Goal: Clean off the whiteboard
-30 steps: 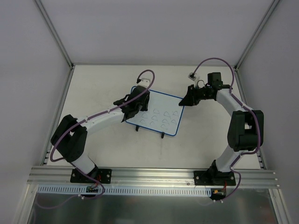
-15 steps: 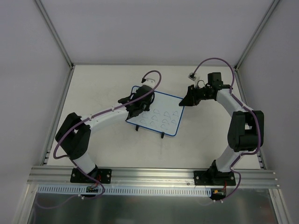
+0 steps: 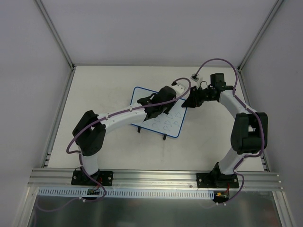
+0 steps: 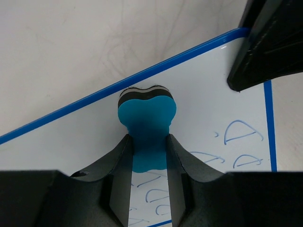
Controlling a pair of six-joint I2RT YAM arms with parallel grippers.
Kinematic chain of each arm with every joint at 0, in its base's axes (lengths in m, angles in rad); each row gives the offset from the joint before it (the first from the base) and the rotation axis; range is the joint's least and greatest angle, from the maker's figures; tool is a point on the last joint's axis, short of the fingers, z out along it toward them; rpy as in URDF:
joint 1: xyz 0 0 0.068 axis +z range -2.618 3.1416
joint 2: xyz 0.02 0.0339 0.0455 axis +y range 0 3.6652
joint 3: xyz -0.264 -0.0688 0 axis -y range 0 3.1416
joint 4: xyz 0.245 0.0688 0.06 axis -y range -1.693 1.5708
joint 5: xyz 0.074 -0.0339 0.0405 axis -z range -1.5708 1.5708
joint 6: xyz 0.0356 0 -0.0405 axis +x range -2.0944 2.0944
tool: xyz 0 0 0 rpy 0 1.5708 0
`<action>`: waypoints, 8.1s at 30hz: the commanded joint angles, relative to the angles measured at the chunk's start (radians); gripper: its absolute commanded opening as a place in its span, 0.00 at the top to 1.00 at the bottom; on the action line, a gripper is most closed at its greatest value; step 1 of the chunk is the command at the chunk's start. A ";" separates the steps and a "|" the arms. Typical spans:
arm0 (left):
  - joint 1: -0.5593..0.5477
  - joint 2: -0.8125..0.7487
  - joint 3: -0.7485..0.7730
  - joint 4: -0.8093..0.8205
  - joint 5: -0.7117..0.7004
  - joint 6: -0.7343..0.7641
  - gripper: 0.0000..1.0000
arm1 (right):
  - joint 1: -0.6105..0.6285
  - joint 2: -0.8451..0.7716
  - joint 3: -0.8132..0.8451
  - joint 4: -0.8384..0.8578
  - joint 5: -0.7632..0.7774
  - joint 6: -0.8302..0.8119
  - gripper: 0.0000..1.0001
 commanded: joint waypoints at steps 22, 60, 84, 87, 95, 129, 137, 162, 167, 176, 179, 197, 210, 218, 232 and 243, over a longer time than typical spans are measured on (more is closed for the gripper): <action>0.042 0.064 0.124 -0.071 -0.040 0.104 1.00 | 0.018 -0.070 -0.019 0.007 0.081 -0.048 1.00; -0.105 0.081 -0.031 -0.106 0.115 0.008 1.00 | 0.018 -0.071 -0.020 0.009 0.087 -0.045 1.00; -0.021 0.018 -0.054 -0.098 -0.130 -0.207 1.00 | 0.018 -0.068 -0.023 0.012 0.088 -0.034 1.00; 0.006 0.008 -0.039 -0.098 -0.135 -0.213 1.00 | 0.018 -0.067 -0.025 0.012 0.088 -0.034 1.00; -0.016 0.061 0.055 -0.098 -0.077 -0.091 1.00 | 0.016 -0.064 -0.022 0.013 0.090 -0.034 1.00; -0.170 0.172 0.015 -0.100 0.098 0.248 1.00 | 0.018 -0.051 -0.015 0.010 0.099 -0.028 1.00; -0.188 0.175 -0.095 -0.106 0.092 0.218 1.00 | 0.016 -0.056 -0.017 0.012 0.102 -0.028 1.00; 0.160 -0.070 -0.189 -0.111 -0.074 -0.222 1.00 | 0.010 -0.056 -0.025 0.010 0.102 -0.028 1.00; 0.249 -0.136 -0.282 -0.092 -0.064 -0.304 1.00 | 0.007 -0.059 -0.029 0.012 0.101 -0.031 1.00; 0.353 -0.241 -0.457 0.056 -0.052 -0.348 1.00 | 0.004 -0.059 -0.034 0.012 0.095 -0.035 1.00; 0.353 -0.256 -0.497 0.093 -0.049 -0.362 1.00 | 0.002 -0.057 -0.032 0.010 0.087 -0.037 1.00; 0.065 -0.149 -0.473 0.281 0.077 -0.305 1.00 | 0.001 -0.061 -0.038 0.010 0.084 -0.037 1.00; -0.023 -0.083 -0.381 0.265 0.051 -0.287 1.00 | 0.001 -0.059 -0.038 0.012 0.084 -0.035 1.00; 0.135 -0.173 -0.499 0.262 0.015 -0.405 1.00 | -0.001 -0.059 -0.043 0.010 0.085 -0.042 1.00; 0.390 -0.302 -0.599 0.261 0.031 -0.393 1.00 | -0.005 -0.059 -0.048 0.012 0.087 -0.045 1.00; 0.419 -0.330 -0.724 0.256 0.068 -0.505 1.00 | -0.009 -0.064 -0.052 0.010 0.087 -0.048 1.00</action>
